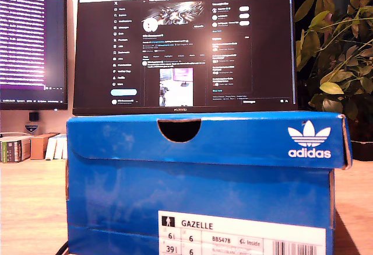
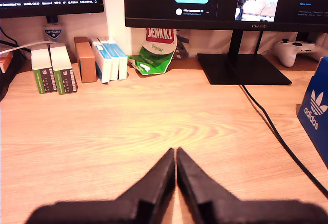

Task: Close the blue shoebox by pushing the lid with your left arm and holding the box in place with your right arm

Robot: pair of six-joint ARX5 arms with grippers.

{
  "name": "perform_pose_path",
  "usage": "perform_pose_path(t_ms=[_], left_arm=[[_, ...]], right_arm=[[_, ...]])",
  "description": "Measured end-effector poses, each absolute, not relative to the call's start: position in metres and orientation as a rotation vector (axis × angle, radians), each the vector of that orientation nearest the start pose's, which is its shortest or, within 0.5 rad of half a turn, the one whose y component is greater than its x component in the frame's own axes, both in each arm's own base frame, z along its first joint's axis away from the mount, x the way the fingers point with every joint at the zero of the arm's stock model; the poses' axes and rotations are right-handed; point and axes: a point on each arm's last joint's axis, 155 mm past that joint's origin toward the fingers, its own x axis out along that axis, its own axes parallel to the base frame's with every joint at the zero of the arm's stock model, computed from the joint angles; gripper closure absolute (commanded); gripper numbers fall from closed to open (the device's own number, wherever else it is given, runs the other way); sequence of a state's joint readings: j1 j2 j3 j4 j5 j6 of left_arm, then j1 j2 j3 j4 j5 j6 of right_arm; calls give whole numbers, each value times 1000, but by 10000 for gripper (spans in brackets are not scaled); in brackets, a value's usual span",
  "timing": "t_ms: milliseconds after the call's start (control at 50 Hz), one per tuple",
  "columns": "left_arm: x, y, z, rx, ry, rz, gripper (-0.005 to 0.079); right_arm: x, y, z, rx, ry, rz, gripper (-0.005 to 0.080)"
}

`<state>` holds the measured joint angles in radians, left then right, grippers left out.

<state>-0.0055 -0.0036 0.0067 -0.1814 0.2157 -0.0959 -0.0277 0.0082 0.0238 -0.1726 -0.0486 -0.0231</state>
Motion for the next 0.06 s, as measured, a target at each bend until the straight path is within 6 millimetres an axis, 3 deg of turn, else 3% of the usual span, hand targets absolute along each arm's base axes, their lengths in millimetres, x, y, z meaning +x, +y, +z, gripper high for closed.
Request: perform_pose_path(t_ms=[60], left_arm=[[244,-41,123,-113,181,-212,761]], right_arm=[[249,2,130,-17,157,23,752]])
